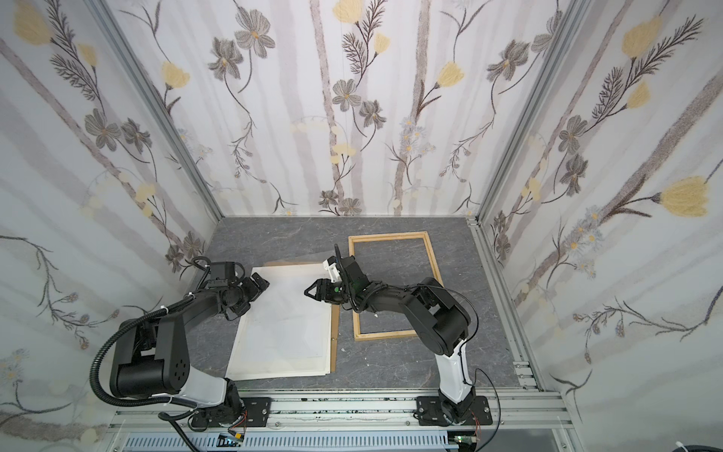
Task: Put the photo into the frame
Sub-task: 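Lift the clear sheet upward with the right gripper while the left gripper rises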
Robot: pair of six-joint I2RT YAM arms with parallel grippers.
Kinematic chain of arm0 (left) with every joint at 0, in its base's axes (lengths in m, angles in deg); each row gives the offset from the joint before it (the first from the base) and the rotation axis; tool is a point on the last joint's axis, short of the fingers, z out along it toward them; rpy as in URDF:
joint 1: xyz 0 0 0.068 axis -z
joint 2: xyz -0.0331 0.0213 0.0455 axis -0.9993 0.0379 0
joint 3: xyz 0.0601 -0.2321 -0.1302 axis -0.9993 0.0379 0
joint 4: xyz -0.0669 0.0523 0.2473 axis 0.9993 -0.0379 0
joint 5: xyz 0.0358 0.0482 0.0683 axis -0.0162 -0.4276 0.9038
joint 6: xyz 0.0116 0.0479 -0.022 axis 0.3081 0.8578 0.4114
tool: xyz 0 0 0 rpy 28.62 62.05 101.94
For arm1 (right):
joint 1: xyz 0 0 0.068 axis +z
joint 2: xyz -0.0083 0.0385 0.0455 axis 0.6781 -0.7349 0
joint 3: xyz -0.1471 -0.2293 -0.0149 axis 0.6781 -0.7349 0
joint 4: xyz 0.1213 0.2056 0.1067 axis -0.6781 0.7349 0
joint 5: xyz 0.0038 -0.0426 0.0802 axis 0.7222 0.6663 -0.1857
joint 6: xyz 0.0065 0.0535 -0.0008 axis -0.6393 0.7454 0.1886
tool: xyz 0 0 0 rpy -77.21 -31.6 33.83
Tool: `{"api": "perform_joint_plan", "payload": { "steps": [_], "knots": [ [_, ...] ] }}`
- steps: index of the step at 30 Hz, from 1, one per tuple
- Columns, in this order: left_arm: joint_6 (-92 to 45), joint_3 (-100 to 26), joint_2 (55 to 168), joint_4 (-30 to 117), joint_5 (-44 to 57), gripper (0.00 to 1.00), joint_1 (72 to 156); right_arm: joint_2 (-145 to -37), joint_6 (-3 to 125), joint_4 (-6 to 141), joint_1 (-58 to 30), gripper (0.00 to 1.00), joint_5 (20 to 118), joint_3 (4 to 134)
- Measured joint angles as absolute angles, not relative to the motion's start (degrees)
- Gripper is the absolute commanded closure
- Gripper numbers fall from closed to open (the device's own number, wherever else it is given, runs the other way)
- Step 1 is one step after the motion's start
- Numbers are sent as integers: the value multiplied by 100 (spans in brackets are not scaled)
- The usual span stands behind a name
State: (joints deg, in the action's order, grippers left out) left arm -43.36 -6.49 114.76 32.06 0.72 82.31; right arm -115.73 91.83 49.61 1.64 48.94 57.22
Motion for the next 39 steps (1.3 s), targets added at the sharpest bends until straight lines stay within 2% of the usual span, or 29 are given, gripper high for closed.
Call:
{"api": "perform_joint_plan", "payload": {
  "steps": [6,8,11,18,25,33,39],
  "knots": [
    [-4395,-793,11319,3021,8,2,8207,-11461,8974,5647,164,73,5162,5829],
    [-4415,-824,11286,2984,-16,2,8203,-11461,8952,5726,164,80,5184,5846],
    [-4415,-868,11175,2855,-16,2,8194,-11433,8952,5835,166,99,5206,5862],
    [-4369,-1099,10620,2496,-13,1,8089,-11210,8967,5752,153,100,4977,5875],
    [-4122,-1814,9719,1764,4,0,7995,-10808,9116,5339,63,100,4349,5888],
    [-3694,-2979,8969,842,-62,0,7958,-9868,9212,5201,-122,100,3624,6229],
    [-3635,-3501,8346,658,-518,0,7960,-9005,9181,5404,-470,100,3252,6443]
  ]
}}
